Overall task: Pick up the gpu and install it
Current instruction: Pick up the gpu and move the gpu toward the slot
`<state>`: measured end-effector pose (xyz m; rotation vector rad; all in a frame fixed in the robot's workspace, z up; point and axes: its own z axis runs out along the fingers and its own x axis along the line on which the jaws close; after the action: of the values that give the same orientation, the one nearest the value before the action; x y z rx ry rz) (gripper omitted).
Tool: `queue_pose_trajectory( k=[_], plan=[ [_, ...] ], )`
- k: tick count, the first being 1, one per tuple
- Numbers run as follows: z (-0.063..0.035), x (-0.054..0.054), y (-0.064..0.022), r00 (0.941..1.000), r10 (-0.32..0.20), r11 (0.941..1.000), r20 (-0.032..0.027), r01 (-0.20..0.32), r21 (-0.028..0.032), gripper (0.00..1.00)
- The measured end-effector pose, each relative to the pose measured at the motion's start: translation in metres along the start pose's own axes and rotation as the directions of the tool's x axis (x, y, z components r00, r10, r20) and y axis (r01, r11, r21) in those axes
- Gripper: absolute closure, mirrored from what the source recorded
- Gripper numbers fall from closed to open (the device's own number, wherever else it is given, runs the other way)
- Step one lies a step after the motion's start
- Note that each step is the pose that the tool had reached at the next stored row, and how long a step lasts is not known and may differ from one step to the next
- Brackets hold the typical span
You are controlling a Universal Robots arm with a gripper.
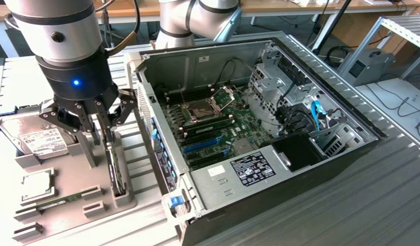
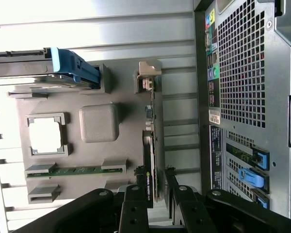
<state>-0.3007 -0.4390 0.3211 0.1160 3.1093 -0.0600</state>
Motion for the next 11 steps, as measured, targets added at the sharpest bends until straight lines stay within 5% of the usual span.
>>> queue_pose_trajectory(
  k=[11],
  plan=[
    [-0.0028, -0.0001, -0.0001, 1.0, 0.0, 1.0, 0.0001, 0.0, 0.0, 0.72]
  ],
)
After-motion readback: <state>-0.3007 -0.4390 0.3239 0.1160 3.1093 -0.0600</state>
